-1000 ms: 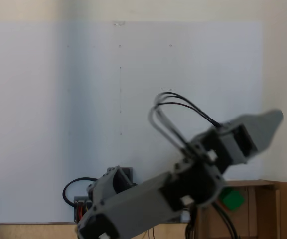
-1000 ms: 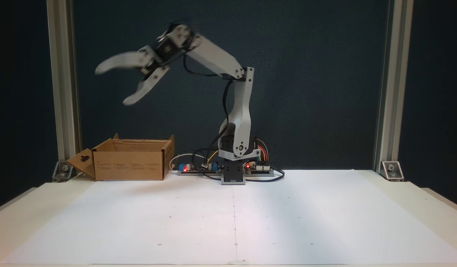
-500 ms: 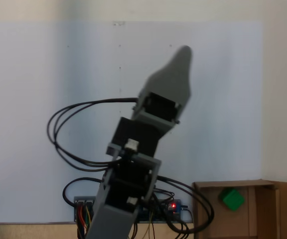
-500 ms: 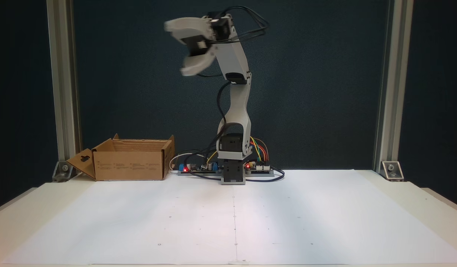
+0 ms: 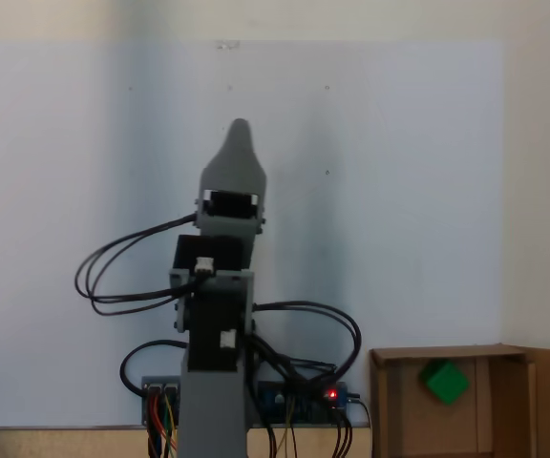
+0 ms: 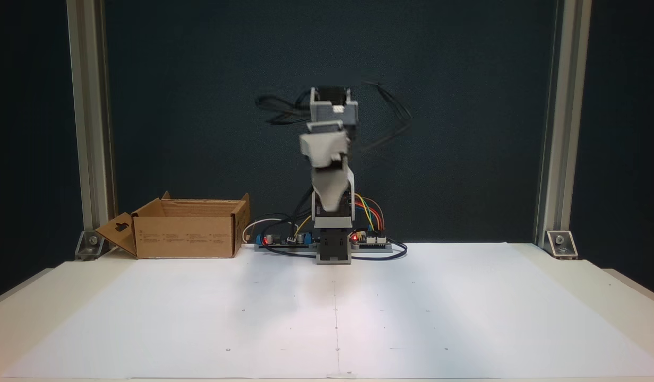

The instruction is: Grasp a green dice and put it in the bin.

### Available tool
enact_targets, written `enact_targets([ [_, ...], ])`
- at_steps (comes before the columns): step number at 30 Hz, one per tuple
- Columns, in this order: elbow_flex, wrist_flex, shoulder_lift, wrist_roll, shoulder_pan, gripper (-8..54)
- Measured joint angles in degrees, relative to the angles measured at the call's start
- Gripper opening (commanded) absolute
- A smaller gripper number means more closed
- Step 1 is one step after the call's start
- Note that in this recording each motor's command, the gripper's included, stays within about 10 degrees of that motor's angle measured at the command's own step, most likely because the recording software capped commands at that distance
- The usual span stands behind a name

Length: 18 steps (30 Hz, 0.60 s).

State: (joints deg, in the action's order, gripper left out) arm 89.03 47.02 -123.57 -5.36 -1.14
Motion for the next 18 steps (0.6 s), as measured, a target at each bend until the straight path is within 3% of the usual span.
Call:
enact_targets([
  [18, 17.93, -30.59, -5.27, 0.09, 2.02, 44.7],
])
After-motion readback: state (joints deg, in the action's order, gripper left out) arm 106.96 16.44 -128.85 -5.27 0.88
